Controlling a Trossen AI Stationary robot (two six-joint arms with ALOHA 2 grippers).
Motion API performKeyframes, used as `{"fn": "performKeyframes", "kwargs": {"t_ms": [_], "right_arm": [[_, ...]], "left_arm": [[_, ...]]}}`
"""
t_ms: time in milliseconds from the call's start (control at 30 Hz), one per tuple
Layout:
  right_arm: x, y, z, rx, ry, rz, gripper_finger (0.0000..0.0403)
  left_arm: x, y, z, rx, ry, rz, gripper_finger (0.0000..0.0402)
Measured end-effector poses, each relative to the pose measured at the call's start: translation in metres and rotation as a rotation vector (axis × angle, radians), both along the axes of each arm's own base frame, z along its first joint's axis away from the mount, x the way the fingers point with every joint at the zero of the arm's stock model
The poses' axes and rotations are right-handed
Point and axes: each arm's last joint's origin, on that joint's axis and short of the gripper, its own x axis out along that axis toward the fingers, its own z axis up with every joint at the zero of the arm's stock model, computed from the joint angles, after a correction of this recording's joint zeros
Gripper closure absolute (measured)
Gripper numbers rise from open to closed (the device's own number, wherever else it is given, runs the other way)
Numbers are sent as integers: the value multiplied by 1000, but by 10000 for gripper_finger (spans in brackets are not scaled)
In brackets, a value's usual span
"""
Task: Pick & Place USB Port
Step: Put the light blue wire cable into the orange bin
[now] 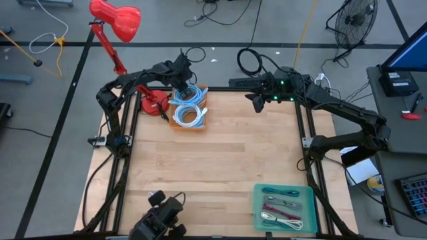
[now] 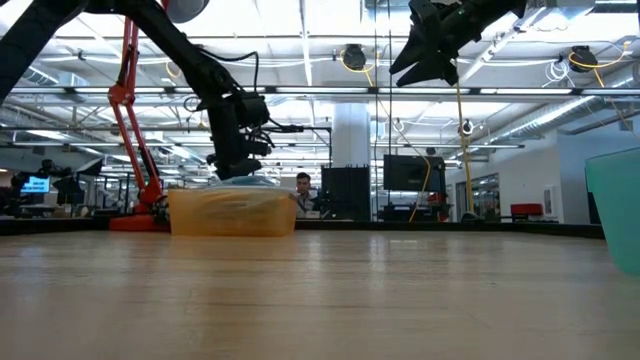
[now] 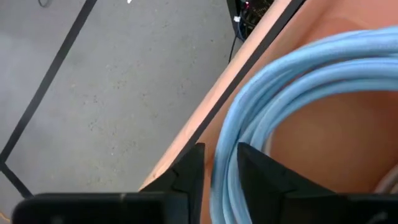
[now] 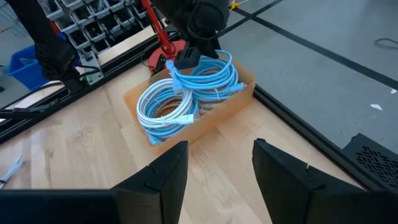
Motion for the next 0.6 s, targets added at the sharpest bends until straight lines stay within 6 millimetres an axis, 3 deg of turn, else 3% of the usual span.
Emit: {"fn": "performKeyframes", "kwargs": {"t_ms": [100,300,433,600], "right_arm": [[0,0,0,4,-1,-1,234],[0,0,0,4,1,-2,234],[0,0,0,4,1,-2,234],[1,-1,3,-18,-29,0,234]], "left_arm": [[-1,-2,8,20,-12,23,294],[-14,-22,50,-33,-127,-3,311],[-26,-44,73,-121,-148,-120,328],[-25,-62,77,-182,-112,-333,336]]}}
